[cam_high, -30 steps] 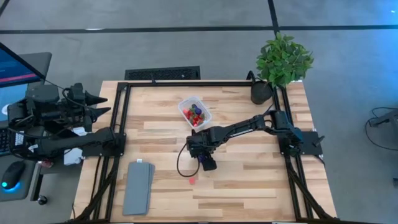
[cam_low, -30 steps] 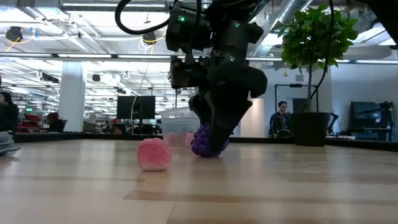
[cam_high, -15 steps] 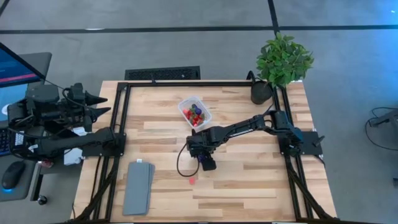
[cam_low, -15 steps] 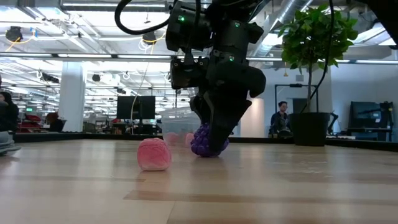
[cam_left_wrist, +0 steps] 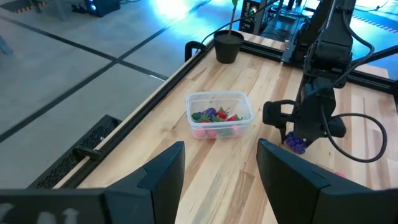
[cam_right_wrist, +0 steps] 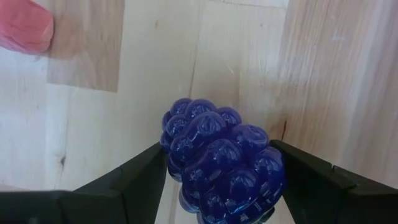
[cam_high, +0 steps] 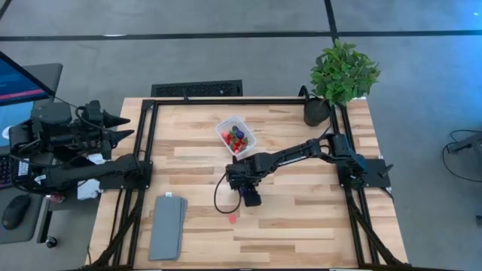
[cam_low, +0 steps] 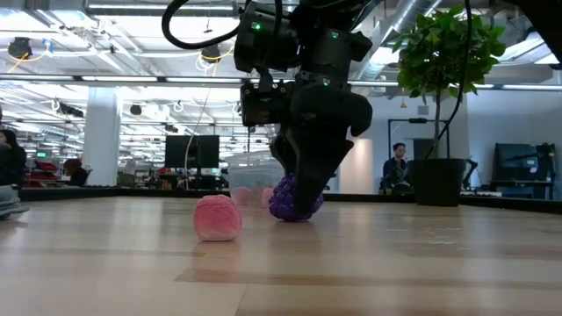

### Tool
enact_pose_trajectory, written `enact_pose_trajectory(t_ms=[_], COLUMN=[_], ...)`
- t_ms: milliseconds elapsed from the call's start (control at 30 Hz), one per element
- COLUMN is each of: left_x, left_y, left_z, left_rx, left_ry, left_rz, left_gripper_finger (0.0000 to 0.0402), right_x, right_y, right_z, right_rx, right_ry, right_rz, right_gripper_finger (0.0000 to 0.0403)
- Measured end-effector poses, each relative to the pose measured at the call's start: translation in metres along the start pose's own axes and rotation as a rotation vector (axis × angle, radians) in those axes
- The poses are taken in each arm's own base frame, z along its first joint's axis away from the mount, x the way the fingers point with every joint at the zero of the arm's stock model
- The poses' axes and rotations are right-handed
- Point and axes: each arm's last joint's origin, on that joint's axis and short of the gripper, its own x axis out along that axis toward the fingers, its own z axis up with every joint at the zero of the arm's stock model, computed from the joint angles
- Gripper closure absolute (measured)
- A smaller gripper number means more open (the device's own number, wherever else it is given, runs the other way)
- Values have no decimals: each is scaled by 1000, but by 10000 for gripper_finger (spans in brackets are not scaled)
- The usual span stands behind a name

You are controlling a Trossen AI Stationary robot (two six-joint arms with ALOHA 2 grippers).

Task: Pick and placing Produce into tupperware
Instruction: Put the grapes into the transparent container

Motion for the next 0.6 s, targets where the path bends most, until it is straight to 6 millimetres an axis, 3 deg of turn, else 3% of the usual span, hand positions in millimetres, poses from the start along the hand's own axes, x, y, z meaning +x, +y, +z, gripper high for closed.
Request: enact_pose_trajectory(t_ms=[600], left_x=[0], left_y=[0], left_z=[0], left_rx=[0], left_ry=[0], left_rz=[0], left_gripper_finger=[212], right_x=[-11], right_y=[-8], right_z=[7], right_rx=[98], right_ry=[-84], right_rz=[100], right_gripper_finger=[101])
